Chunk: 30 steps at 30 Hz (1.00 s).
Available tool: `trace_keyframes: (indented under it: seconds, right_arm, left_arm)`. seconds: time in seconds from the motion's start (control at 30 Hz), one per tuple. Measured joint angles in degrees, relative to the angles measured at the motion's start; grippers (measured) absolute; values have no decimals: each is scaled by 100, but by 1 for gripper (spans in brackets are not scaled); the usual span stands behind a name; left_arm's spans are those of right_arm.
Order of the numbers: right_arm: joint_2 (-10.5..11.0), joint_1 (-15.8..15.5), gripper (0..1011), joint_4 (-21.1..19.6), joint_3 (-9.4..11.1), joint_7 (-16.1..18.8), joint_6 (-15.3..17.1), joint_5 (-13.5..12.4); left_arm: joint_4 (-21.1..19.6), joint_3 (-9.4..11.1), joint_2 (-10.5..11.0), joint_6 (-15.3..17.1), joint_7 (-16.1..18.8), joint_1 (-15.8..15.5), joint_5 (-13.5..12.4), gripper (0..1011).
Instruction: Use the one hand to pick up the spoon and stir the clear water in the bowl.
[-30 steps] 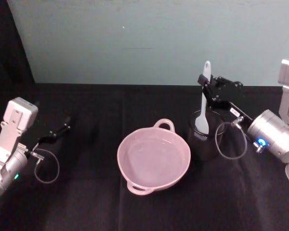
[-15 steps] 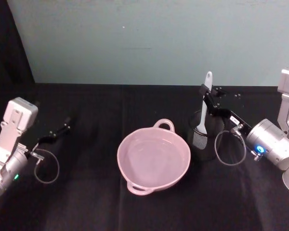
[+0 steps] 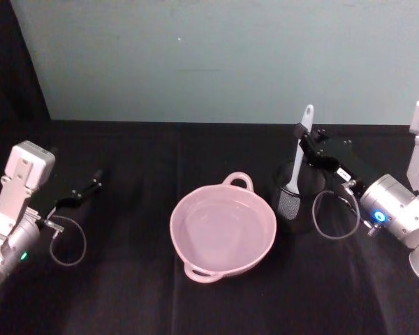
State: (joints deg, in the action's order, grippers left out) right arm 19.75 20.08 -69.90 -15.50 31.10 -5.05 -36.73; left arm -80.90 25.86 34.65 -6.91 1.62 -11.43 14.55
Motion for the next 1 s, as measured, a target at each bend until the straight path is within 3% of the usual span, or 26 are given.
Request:
trace_keyframes:
  seconds: [0.27, 0.47, 0.63, 1.0]
  right_arm:
    - [-56, 49, 120, 228, 114, 111, 243, -497]
    - [-67, 87, 134, 330, 117, 190, 307, -721]
    - [-49, 167, 273, 472, 65, 250, 435, -890]
    - [125, 149, 628, 515, -48, 179, 507, -958]
  left_arm:
    - [0, 0, 0, 0, 0, 0, 0, 1005]
    - [0, 0, 0, 0, 0, 0, 0, 1005]
    - [0, 0, 0, 0, 0, 0, 0, 1005]
    - [0, 0, 0, 0, 0, 0, 0, 1005]
